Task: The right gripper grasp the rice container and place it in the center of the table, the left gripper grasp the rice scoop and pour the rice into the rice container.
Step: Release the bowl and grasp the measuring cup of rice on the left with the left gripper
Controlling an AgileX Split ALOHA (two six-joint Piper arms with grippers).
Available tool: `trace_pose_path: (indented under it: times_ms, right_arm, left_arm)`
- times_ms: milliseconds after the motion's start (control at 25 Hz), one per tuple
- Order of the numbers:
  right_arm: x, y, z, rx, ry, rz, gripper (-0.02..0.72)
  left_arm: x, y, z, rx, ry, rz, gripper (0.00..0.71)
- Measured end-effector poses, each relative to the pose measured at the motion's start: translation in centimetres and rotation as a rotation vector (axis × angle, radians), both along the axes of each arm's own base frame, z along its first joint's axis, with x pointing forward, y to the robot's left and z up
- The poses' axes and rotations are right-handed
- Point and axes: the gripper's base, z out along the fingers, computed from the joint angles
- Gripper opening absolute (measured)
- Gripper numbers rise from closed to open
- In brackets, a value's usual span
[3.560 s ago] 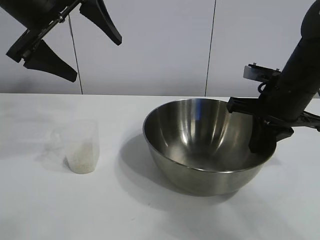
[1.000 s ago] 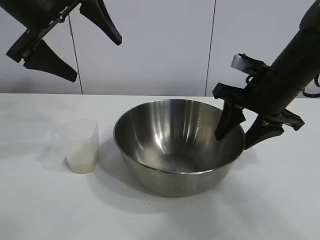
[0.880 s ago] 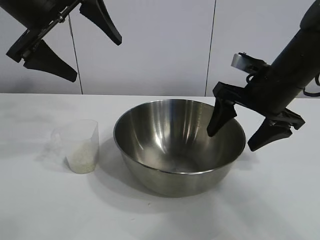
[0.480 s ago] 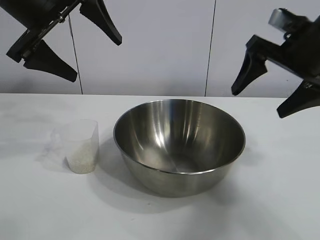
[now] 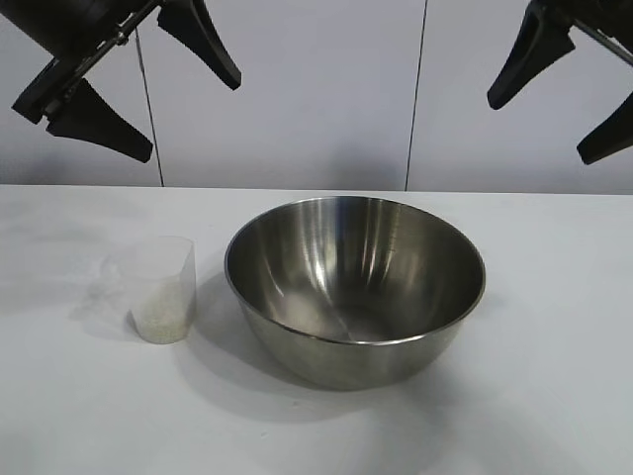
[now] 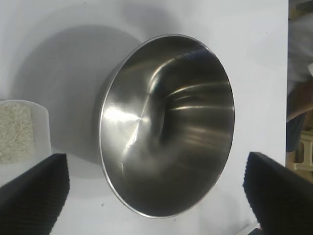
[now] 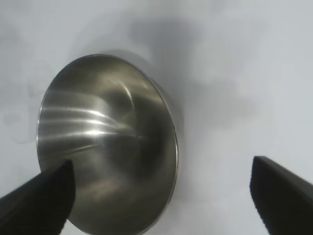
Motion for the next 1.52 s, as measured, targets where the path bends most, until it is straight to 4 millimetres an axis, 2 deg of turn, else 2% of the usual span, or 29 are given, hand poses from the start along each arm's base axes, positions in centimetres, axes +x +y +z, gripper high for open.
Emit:
trace_pose_path:
  times_ms: [480, 760, 1160, 1320, 1520]
  right_arm:
    - [0.0, 0.0, 0.0, 0.028, 0.046, -0.084, 0.673]
    - [-0.1, 1.6, 0.0, 0.030, 0.045, -0.046, 0.673]
    - [0.0, 1.7, 0.0, 0.042, 0.045, -0.084, 0.673]
    - [0.0, 1.7, 0.0, 0.043, 0.044, -0.086, 0.673]
    - [0.0, 1.7, 0.0, 0.043, 0.044, -0.086, 0.673]
  left_arm:
    - [0.0, 0.0, 0.0, 0.000, 0.000, 0.000, 0.694]
    - [0.1, 0.0, 0.0, 0.000, -0.007, 0.006, 0.694]
    - [0.2, 0.0, 0.0, 0.000, -0.013, 0.012, 0.694]
    - [0.4, 0.1, 0.1, 0.002, -0.043, 0.029, 0.694]
    - [0.7, 0.2, 0.3, 0.041, -0.154, -0.038, 0.694]
